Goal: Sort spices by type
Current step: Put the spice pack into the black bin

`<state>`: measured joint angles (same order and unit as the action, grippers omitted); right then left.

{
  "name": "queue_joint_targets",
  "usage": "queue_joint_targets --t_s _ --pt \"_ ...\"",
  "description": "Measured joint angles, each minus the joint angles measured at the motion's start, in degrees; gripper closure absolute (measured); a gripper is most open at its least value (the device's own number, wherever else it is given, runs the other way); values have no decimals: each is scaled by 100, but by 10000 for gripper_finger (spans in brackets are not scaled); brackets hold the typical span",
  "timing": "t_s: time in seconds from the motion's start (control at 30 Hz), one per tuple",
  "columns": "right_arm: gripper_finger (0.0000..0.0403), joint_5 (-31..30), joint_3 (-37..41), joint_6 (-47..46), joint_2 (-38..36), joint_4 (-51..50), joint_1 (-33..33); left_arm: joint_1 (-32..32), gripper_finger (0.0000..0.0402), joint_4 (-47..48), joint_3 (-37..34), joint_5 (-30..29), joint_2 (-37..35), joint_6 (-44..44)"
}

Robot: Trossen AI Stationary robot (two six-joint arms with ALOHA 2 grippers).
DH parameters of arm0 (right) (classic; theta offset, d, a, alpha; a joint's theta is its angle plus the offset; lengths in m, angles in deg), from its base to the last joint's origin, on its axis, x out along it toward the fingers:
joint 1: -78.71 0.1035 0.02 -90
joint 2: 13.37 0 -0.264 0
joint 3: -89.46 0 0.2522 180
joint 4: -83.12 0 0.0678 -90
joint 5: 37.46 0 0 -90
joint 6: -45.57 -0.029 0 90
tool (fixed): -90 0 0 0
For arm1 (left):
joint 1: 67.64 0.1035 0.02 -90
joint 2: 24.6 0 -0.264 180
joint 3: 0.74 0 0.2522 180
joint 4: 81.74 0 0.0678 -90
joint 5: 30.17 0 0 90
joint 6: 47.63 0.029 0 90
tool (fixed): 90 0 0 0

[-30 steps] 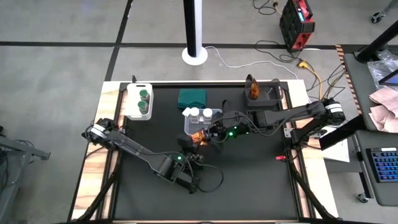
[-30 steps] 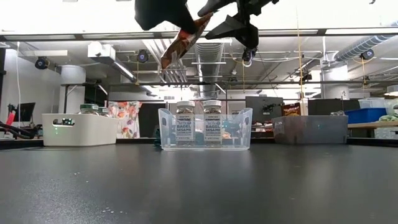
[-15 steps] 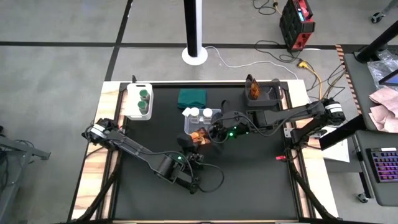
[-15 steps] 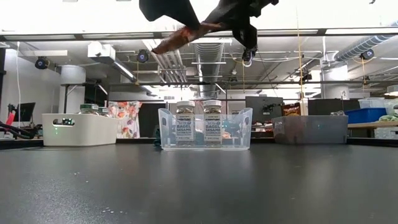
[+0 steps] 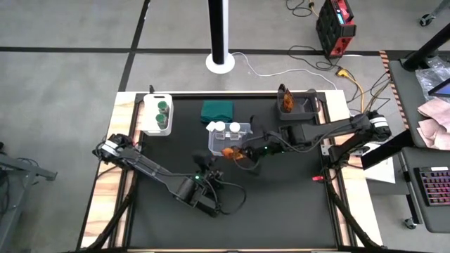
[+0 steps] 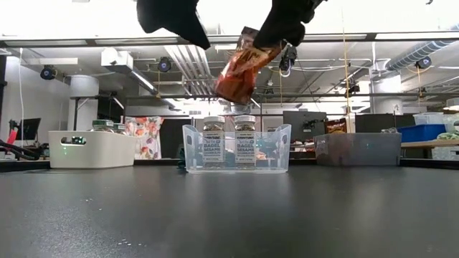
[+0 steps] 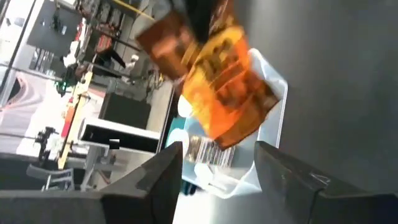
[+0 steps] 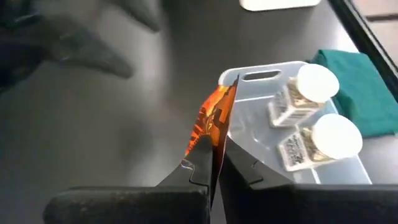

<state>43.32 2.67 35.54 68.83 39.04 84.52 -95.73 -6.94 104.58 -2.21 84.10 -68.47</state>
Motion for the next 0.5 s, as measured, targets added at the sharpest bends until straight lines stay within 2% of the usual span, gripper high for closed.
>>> queue_joint_targets --t_s 0.17,0.33,0.43,0.5 --pt "394 12 -32 190 0 -61 216 -1 219 185 -21 4 -116 -256" --pt "394 7 -31 216 0 -106 403 -3 219 -26 -30 87 -344 68" --pt "394 -10 -37 219 0 -95 479 -1 222 -775 -56 862 -575 867" --pt "394 -112 -41 216 0 -88 522 1 231 -1621 -194 1927 -740 1617"
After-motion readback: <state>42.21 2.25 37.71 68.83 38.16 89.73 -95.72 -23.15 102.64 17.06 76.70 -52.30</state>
